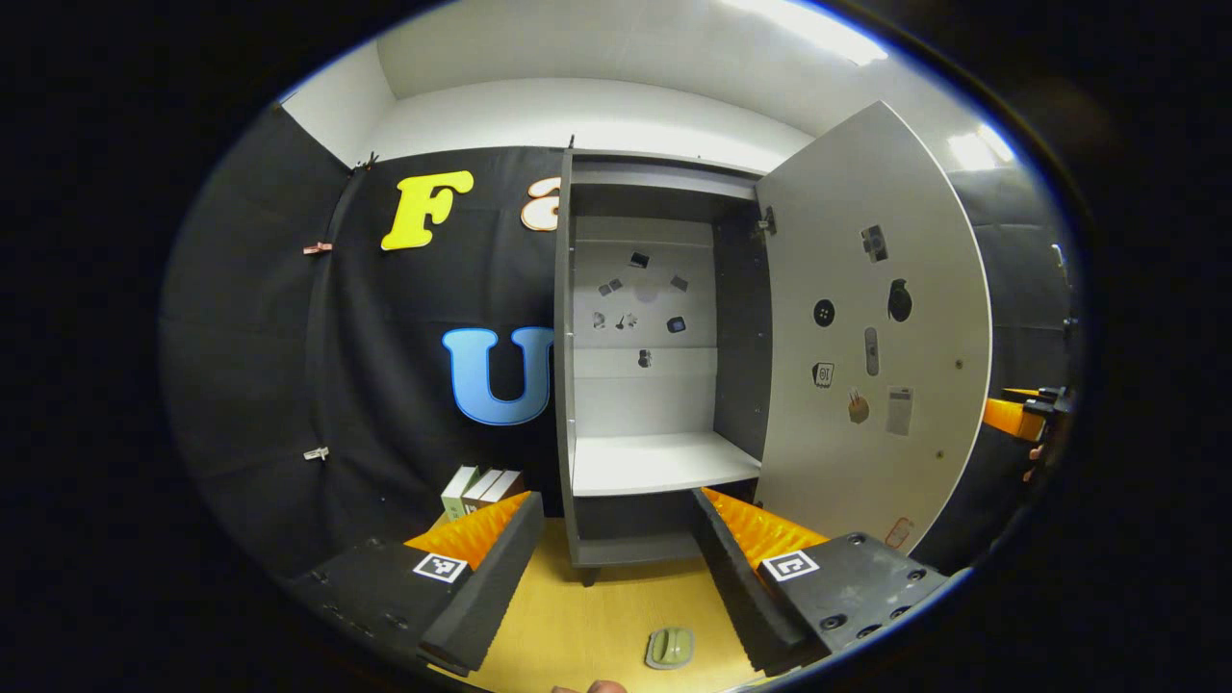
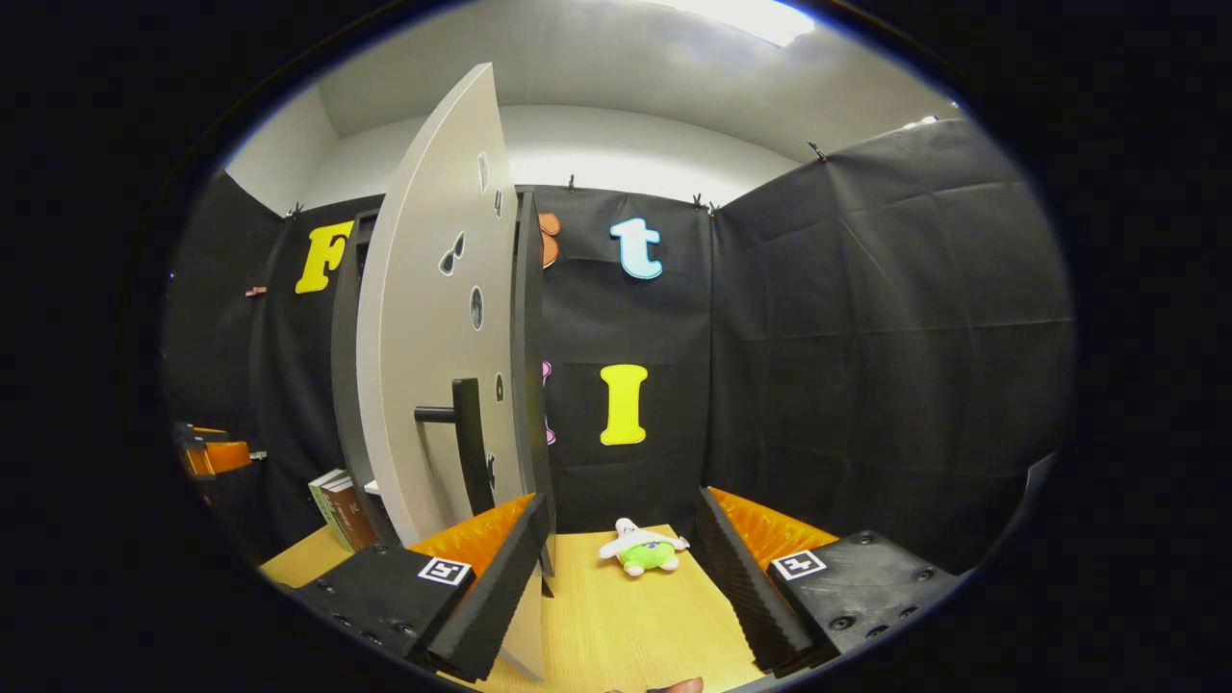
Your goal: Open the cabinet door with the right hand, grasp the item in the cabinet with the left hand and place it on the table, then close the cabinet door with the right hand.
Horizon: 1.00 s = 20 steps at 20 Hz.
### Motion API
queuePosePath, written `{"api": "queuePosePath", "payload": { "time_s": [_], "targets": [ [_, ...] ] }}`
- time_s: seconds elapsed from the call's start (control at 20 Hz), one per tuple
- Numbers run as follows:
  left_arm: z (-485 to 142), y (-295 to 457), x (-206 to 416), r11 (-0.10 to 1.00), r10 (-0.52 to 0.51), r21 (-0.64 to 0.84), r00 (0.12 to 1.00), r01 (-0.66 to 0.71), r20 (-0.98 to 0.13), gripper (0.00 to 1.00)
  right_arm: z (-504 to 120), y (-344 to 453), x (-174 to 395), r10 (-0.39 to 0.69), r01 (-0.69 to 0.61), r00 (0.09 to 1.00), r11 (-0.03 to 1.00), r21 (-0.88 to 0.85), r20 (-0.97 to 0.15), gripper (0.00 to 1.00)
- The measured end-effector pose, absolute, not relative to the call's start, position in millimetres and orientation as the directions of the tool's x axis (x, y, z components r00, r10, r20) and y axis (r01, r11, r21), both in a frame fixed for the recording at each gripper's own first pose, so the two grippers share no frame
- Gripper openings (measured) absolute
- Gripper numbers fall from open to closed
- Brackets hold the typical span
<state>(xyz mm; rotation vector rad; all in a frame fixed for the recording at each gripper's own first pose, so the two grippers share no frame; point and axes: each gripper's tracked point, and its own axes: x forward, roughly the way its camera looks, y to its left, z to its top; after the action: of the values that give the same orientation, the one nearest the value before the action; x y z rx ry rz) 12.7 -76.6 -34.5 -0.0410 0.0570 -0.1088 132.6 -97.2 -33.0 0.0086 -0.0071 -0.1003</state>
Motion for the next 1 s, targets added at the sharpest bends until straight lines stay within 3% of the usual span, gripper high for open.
{"api": "queuePosePath", "payload": {
  "time_s": [0.45, 1.0],
  "targets": [
    [-38.0, -62.9, 1.6, 0.990, -0.132, -0.052, 0.990, 0.129, -0.050, 0.94, -27.5, -64.0, 136.4, -0.053, 0.053, 0.999, 0.999, -0.001, 0.008, 0.97],
    [-38.5, -48.2, -5.9, 0.989, -0.144, -0.026, 0.988, 0.143, -0.047, 0.96, -27.6, -55.1, 134.3, -0.109, 0.109, 0.994, 0.994, 0.001, 0.018, 0.95]
  ]
}}
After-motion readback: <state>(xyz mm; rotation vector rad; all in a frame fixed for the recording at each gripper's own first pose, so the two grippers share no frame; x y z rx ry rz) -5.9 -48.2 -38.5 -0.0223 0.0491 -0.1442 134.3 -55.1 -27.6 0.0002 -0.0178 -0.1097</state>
